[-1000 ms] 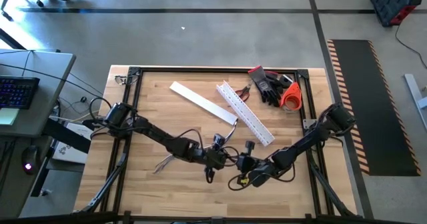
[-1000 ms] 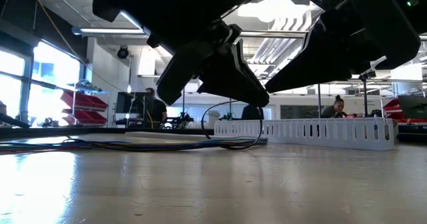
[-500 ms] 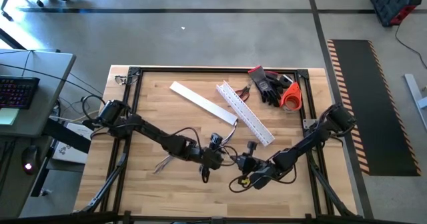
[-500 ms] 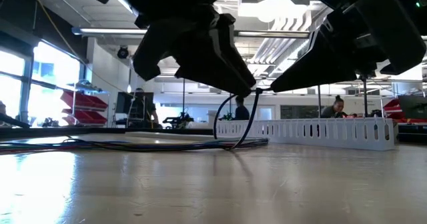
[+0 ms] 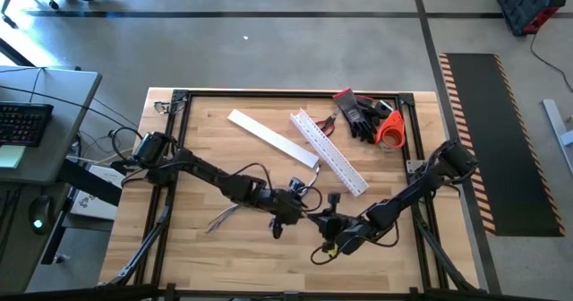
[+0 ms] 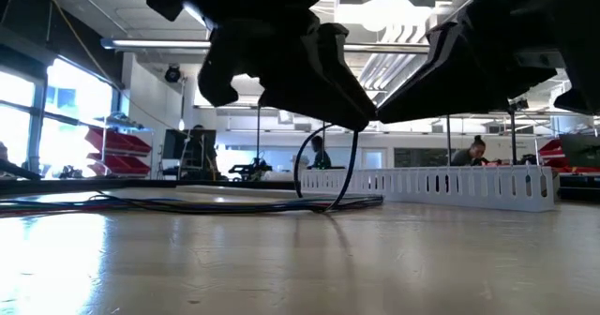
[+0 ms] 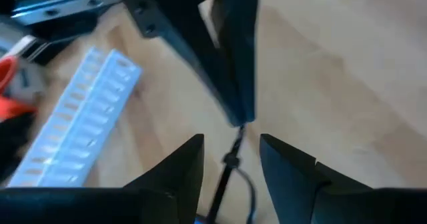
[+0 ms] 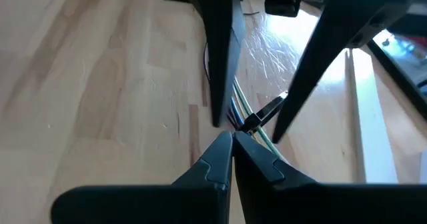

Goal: Ziptie cables
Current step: Wrap the colored cables with the black zip tie

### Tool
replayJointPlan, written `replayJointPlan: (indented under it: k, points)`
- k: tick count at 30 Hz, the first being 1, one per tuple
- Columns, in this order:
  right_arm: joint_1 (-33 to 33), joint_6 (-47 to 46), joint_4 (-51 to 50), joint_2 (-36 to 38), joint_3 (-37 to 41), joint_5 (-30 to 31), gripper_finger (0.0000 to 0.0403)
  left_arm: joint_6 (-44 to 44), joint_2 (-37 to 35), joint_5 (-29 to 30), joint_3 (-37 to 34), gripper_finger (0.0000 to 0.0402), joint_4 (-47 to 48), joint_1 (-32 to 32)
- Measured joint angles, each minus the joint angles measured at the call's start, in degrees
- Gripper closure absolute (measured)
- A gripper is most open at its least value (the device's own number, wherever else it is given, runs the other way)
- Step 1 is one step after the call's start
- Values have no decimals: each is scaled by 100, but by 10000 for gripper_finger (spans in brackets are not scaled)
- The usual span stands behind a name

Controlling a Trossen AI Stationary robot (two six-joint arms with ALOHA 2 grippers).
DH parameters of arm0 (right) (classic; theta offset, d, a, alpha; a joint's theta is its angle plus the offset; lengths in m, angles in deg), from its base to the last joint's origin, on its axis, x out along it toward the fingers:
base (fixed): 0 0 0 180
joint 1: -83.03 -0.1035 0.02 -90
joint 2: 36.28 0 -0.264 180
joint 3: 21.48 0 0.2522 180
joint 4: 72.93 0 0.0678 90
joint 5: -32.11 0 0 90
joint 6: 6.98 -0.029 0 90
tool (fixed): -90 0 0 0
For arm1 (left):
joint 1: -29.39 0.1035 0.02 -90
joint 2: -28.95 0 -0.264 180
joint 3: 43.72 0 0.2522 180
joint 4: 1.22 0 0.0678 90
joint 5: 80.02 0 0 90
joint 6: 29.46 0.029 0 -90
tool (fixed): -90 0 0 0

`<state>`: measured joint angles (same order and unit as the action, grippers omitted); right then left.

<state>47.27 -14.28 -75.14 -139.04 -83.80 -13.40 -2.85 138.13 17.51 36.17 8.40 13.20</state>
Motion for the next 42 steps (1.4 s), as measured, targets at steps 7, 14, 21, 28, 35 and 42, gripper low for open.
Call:
replayJointPlan:
  k: [7,14,21,28,35,42]
  points:
    - [7,30,-7,0,0,0,403,-4,0,-13,-2,292,88,4]
    - [4,30,-9,0,0,2,403,-100,1,69,-2,355,133,4]
    - [-7,-238,-219,0,0,47,403,-152,-7,520,-2,394,241,-56]
    - [-260,-1404,-391,-2,457,325,403,-252,-42,1094,-7,399,694,-129]
    - [-536,-2273,143,-7,813,848,402,-338,-42,1119,-7,400,695,-127]
    - [44,-917,1067,-7,811,313,347,-344,-50,1075,-7,401,592,-127]
